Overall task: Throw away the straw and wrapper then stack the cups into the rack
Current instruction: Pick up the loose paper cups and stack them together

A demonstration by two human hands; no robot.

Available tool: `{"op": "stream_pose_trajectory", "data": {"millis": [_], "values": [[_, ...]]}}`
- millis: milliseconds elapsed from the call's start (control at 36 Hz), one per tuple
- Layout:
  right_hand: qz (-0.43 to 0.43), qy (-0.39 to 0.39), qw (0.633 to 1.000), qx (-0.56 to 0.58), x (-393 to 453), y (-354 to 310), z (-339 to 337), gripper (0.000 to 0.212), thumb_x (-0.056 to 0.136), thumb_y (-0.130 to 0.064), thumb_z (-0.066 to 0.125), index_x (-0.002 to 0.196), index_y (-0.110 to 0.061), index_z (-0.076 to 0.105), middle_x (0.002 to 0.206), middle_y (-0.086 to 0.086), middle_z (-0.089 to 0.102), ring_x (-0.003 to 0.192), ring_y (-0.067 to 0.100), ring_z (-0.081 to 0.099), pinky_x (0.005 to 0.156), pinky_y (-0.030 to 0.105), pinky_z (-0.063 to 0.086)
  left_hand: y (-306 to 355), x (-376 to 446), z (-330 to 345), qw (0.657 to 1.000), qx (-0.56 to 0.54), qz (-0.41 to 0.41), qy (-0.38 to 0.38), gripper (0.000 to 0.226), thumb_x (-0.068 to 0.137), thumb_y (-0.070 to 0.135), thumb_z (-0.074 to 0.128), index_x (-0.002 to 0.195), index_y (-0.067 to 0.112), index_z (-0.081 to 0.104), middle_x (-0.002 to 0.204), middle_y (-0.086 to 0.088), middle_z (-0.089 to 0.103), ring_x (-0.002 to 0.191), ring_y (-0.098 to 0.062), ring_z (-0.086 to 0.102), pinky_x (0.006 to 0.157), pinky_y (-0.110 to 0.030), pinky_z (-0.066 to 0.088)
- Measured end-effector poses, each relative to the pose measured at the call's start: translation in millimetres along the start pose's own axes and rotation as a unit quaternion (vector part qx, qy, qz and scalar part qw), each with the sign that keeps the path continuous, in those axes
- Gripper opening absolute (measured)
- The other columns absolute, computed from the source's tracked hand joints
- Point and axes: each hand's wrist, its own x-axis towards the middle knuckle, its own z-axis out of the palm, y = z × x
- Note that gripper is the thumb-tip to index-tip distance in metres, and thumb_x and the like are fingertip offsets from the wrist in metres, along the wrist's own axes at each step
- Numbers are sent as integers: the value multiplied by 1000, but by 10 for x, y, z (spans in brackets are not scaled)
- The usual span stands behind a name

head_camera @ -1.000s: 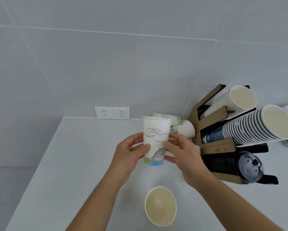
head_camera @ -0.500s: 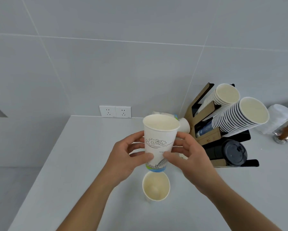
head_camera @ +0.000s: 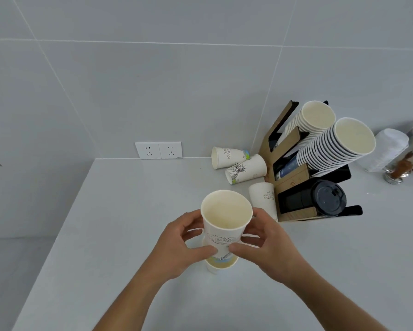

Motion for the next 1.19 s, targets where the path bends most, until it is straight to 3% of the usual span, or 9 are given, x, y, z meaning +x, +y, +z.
{"op": "stream_pose_trajectory", "data": {"millis": [139,250,389,528,778,917,972,1056,1194], "values": [[2,11,999,-34,-31,138,51,64,66,-22,87,116,-43,52,111,-9,68,109,2,63,94,25,54,-113,-17,39,999,36,-14,-15,68,62,17,85,121,38,59,114,24,68,114,-1,62,106,-28,47],[6,10,999,-49,-44,230,83,61,68,-21,86,115,-42,53,110,-21,66,112,-3,59,90,15,51,-189,-13,68,998,45,-26,-21,72,60,26,85,125,36,58,119,20,68,118,-4,60,107,-33,47],[18,10,999,-51,-54,324,116,60,68,-24,84,119,-38,56,111,-29,63,114,-1,60,94,20,51,-247,-10,88,998,49,-39,-26,72,58,32,86,125,35,59,122,17,67,118,-7,61,105,-36,48],[38,-2,998,-51,-66,360,139,58,71,-30,83,116,-49,52,113,-35,61,115,-6,57,93,17,50,-294,-12,101,997,51,-48,-35,72,59,32,86,125,36,58,123,19,66,119,-2,59,106,-33,47],[75,-14,997,-24,-83,422,134,64,69,-25,84,116,-55,52,119,-24,65,114,-6,59,87,14,52,-408,-52,70,995,34,-73,-60,80,59,24,88,129,41,54,128,24,62,124,1,55,107,-30,46],[109,-21,993,38,-101,448,160,71,71,-15,85,121,-49,49,123,-23,63,113,-8,61,90,21,54,-417,-91,98,993,12,-106,-59,90,57,29,89,135,43,48,131,26,58,126,3,52,103,-28,49],[123,-8,990,65,-91,444,177,69,73,-12,83,124,-45,49,122,-21,63,110,-7,62,88,21,55,-409,-90,108,992,-2,-113,-54,83,64,27,86,137,38,49,132,23,58,126,3,52,102,-28,50],[136,17,985,107,-65,428,192,42,87,-10,70,114,-41,62,115,-14,73,105,3,68,91,27,55,-373,-81,131,994,-11,-99,-47,52,85,19,71,132,34,57,127,23,64,124,4,54,103,-23,48],[146,10,981,129,-50,390,228,37,96,-3,51,114,-29,72,109,-9,76,104,11,70,88,24,56,-387,-74,213,995,-24,-96,-2,34,95,18,58,123,37,64,120,21,70,116,-1,62,105,-38,48]]}}
